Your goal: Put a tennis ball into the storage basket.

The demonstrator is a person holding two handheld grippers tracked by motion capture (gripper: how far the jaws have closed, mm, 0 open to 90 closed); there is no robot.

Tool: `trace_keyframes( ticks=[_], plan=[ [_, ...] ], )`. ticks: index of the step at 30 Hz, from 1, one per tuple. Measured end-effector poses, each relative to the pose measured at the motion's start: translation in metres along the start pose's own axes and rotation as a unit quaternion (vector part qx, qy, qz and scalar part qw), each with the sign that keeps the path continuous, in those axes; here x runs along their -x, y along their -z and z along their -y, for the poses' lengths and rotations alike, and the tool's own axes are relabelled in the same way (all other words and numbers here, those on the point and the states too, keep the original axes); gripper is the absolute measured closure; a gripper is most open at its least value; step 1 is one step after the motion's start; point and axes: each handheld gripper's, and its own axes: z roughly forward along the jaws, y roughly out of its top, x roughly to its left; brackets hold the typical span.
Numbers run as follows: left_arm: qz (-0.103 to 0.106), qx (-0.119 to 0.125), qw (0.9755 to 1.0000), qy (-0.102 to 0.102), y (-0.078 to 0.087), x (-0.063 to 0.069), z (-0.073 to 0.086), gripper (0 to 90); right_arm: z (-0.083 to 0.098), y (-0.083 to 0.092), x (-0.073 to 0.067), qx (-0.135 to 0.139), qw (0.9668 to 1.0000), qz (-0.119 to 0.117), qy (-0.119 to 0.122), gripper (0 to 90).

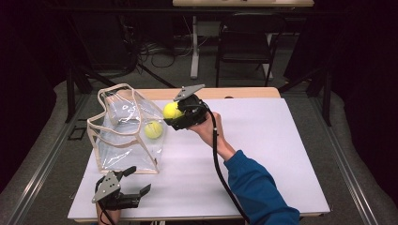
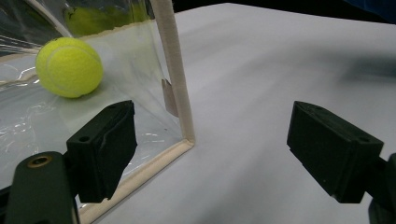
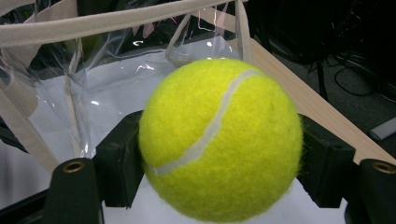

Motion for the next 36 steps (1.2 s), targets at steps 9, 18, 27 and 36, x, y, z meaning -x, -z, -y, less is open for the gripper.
trace_keyframes(
  ticks=[9,18,27,36],
  plan=[
    [0.000,0.000,1.0000,0.000,0.000,0.000,0.000,16.2,-0.006,-0.001,-0.002,0.001,1.0000,0.001,0.008,26.3],
    [0.001,0.001,1.0000,0.000,0.000,0.000,0.000,16.2,-0.012,-0.004,-0.004,-0.002,0.9999,0.001,0.014,26.3],
    [0.005,0.000,1.0000,0.000,-0.001,-0.001,0.000,16.2,-0.019,-0.005,-0.005,0.000,0.9998,-0.001,0.019,26.3],
    [0.005,0.001,1.0000,0.002,0.000,-0.001,0.000,16.2,-0.025,-0.006,-0.007,0.000,0.9997,-0.001,0.024,26.3]
  ],
)
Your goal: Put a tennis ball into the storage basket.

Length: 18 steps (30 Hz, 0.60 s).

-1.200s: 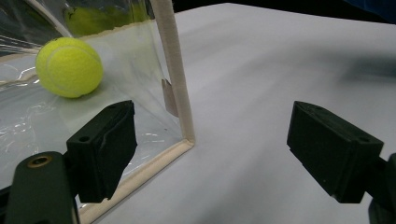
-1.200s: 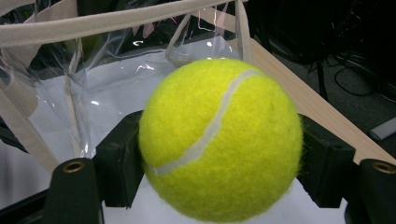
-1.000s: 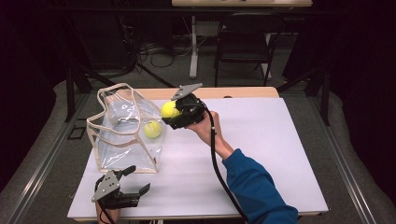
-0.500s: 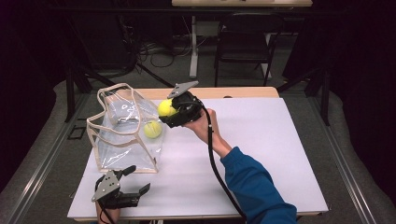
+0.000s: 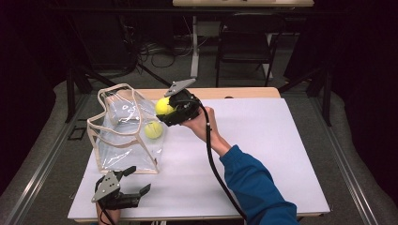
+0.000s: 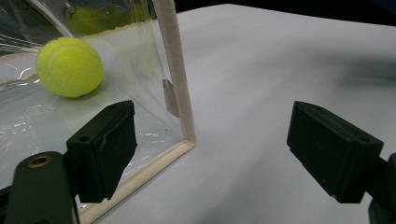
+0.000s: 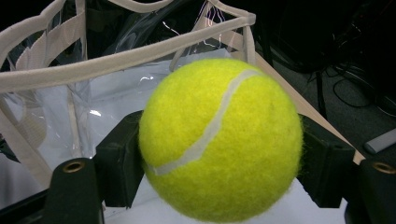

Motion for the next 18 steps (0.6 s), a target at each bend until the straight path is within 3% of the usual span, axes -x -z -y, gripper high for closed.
trace_keyframes(
  ticks=[18],
  plan=[
    [0.001,0.002,1.0000,-0.002,0.001,0.000,0.000,16.2,-0.012,0.003,-0.006,0.013,0.9999,-0.007,0.007,26.3]
  ],
)
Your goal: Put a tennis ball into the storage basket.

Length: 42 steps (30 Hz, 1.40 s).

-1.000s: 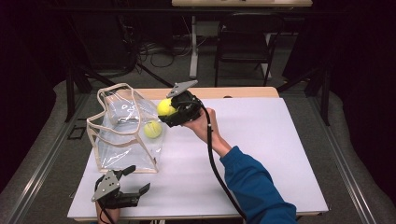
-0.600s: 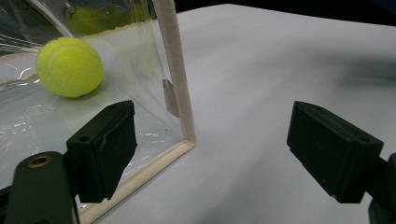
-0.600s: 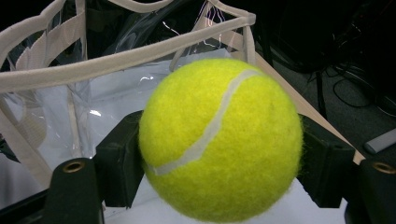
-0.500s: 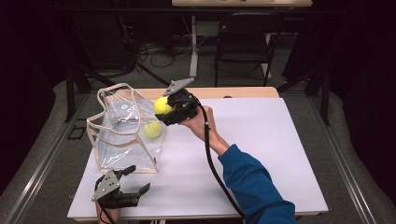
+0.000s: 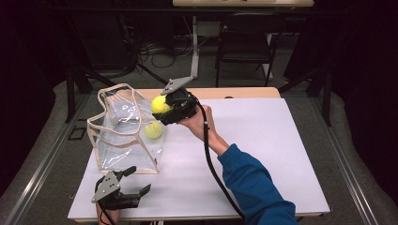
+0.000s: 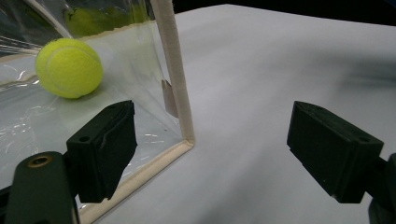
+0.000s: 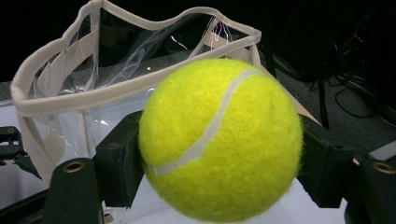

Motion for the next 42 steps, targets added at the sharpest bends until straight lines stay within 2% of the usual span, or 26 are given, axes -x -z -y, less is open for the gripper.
trace_keyframes(
  ticks=[42],
  plan=[
    [0.000,0.001,1.0000,0.001,-0.001,0.000,0.000,16.2,-0.027,0.002,-0.012,0.027,0.9995,-0.003,0.017,26.3]
  ],
)
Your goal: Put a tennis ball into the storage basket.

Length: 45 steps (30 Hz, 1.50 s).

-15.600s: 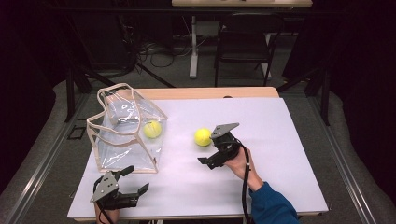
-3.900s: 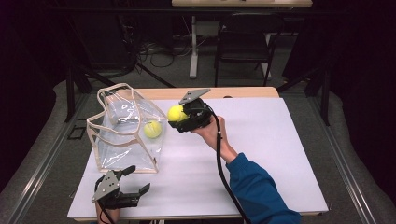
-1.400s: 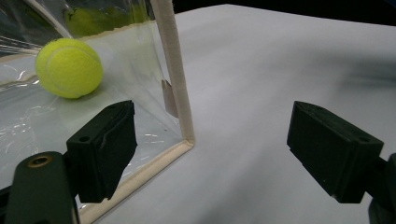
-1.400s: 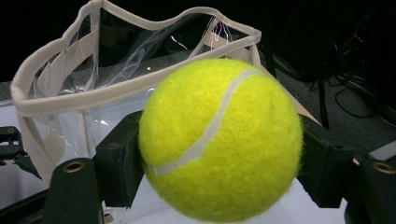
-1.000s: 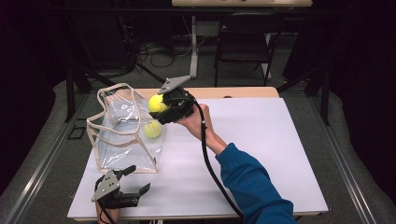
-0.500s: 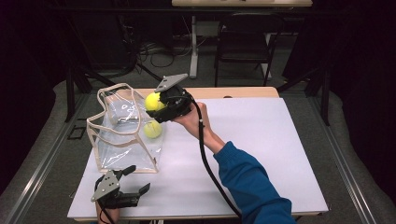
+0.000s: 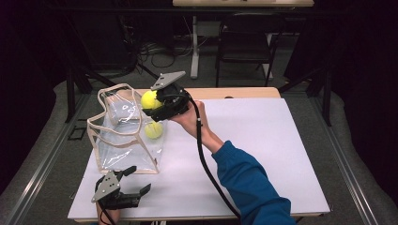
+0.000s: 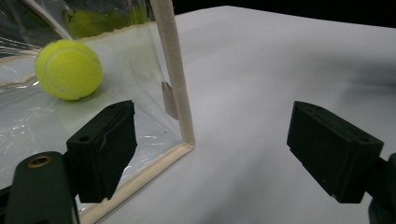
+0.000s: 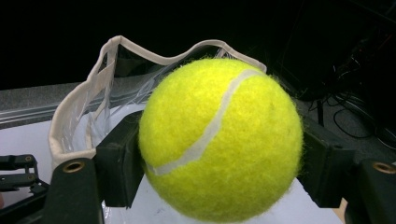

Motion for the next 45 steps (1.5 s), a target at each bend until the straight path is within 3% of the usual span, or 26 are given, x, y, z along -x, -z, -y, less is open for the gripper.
trace_keyframes(
  ticks=[45],
  plan=[
    [-0.001,0.003,1.0000,-0.003,0.001,-0.001,0.000,16.2,-0.015,-0.015,-0.009,0.026,0.9996,-0.005,0.003,26.3]
  ],
)
